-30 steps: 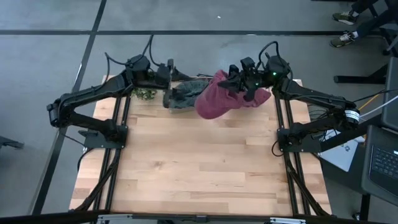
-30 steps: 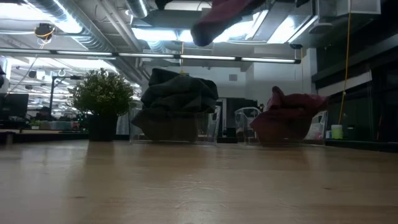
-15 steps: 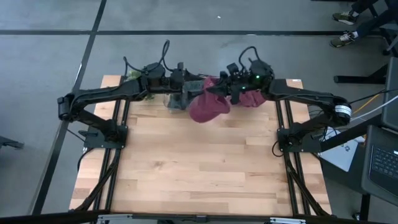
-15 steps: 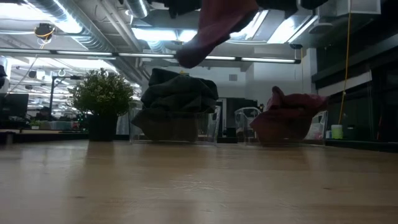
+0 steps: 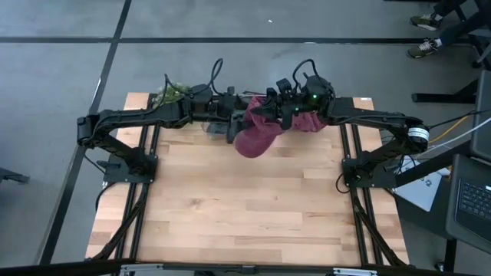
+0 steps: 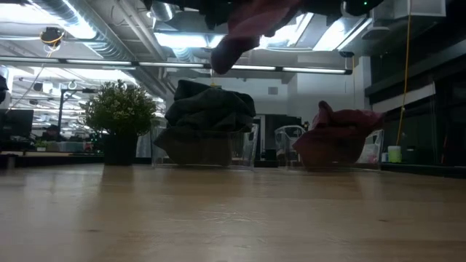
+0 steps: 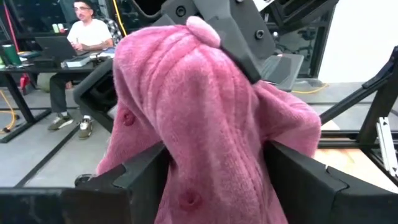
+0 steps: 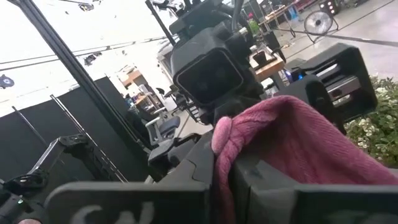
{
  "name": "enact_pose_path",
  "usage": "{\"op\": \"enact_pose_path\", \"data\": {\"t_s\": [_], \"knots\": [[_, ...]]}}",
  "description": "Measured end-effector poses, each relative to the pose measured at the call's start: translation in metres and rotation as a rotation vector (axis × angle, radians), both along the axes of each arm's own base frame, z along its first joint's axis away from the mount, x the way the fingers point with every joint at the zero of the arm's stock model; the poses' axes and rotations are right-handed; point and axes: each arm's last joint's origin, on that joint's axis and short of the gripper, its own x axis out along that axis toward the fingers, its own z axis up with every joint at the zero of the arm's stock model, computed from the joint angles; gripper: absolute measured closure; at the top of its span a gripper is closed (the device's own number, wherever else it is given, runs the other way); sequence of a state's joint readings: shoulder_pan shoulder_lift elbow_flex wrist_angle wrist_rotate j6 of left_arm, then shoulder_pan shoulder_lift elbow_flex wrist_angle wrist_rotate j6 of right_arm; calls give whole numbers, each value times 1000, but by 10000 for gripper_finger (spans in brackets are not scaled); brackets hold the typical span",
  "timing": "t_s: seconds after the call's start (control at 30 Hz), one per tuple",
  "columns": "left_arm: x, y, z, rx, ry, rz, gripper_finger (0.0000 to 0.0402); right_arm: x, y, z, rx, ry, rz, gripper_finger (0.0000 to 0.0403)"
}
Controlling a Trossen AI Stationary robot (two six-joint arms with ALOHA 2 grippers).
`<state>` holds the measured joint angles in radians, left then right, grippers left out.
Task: Pick & Place hat
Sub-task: Put the red cap on the red cap in the right transparent bin
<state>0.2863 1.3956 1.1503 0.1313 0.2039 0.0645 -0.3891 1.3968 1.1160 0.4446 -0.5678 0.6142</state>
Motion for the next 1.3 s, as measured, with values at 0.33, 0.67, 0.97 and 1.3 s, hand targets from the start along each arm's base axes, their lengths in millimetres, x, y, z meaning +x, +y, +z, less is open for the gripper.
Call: {"op": "enact_pose_path", "data": {"t_s": [0.33,0.67,0.97,1.3], "knots": [[-1,1,1,1,0,4,321,0,1,0,-11,0,33,362],[-26,4,5,-136,92,-168,394,-3,3,0,-82,-8,191,247],[-55,15,13,-575,166,-583,395,1,8,1,-455,-110,44,186],[-57,14,13,-807,252,-657,392,15,44,2,-903,-161,-217,192]]}}
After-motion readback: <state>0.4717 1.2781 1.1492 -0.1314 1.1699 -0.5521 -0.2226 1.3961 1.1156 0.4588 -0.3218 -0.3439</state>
